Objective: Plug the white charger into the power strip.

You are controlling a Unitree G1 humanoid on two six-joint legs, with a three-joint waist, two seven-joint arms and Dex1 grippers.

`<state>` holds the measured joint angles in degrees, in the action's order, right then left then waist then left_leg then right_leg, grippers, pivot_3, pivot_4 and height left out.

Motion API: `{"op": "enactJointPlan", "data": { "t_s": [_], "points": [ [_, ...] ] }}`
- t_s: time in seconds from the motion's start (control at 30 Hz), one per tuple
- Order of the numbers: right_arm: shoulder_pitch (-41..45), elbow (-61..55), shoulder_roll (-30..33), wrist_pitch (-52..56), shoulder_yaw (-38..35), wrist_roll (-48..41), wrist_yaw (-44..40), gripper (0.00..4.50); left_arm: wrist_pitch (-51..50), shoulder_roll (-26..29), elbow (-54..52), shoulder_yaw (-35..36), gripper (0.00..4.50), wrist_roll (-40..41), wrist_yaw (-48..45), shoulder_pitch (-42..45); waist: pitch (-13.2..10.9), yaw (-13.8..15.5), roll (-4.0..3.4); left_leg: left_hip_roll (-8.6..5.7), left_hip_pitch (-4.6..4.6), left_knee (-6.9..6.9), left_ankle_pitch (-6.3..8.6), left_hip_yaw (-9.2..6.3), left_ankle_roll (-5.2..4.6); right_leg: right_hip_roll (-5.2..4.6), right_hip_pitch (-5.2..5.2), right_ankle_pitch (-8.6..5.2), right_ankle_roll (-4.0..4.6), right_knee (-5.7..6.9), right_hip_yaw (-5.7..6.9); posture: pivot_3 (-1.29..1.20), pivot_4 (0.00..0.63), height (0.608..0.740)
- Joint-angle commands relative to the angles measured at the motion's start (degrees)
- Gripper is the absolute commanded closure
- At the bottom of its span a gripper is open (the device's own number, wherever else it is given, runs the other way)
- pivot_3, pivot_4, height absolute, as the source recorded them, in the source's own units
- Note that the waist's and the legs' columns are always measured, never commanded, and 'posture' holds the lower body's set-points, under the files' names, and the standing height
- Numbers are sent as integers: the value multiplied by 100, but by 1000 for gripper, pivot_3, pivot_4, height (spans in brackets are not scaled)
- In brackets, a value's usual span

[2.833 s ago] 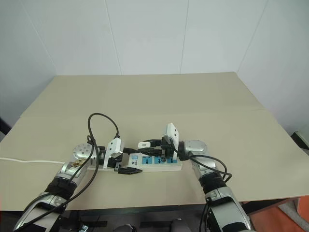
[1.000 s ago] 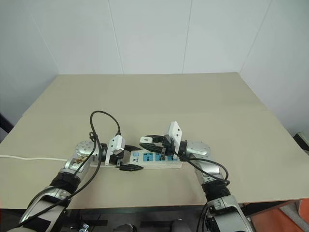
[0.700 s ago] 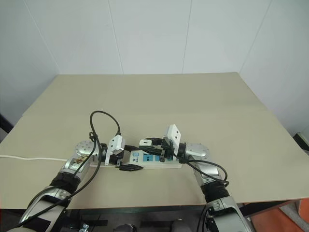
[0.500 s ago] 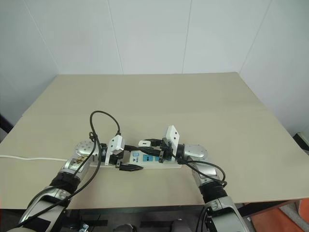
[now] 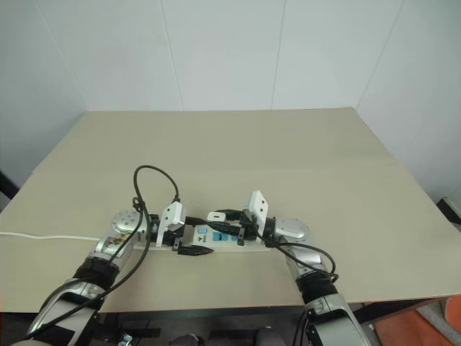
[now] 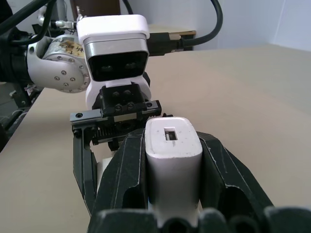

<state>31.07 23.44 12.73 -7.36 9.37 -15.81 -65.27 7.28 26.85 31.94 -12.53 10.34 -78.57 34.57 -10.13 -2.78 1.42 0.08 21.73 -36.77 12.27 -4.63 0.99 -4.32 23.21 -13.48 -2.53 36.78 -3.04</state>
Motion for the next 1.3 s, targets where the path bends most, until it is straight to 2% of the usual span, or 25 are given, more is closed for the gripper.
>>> {"op": "enactJointPlan", "data": {
  "t_s": [0.03, 0.27, 0.67, 1.3],
  "points": [
    [-111, 394, 320, -260, 60, 261, -255, 3378, -70, 207, 21, 0, 1205, -142, -61, -141, 0, 3, 0, 0, -1, 0, 0, 0, 0, 0, -2, 0, 0, -1, 0, 0, 150, 740],
    [83, 811, 448, -235, 200, 175, -678, 3378, -81, 293, -50, 39, 1205, -132, -73, -187, 0, 11, 0, 0, -5, 0, 0, 0, 0, 0, -6, 0, 0, -1, 0, 0, 150, 740],
    [185, 1549, 287, -376, 203, 242, -743, 3378, -274, 561, -498, 168, 1205, -20, 65, -495, 6, -89, 1, 2, -28, 8, 1, 1, 0, 0, -21, -1, 2, 0, -2, 0, 150, 740],
    [257, 2277, 738, -662, 307, 451, -1072, 3378, -407, 833, -765, 269, 1205, 40, 127, -639, 15, -115, 12, 3, -32, 14, 1, 1, 0, 0, -22, -2, 4, 0, -2, 0, 150, 740]
  ]
}}
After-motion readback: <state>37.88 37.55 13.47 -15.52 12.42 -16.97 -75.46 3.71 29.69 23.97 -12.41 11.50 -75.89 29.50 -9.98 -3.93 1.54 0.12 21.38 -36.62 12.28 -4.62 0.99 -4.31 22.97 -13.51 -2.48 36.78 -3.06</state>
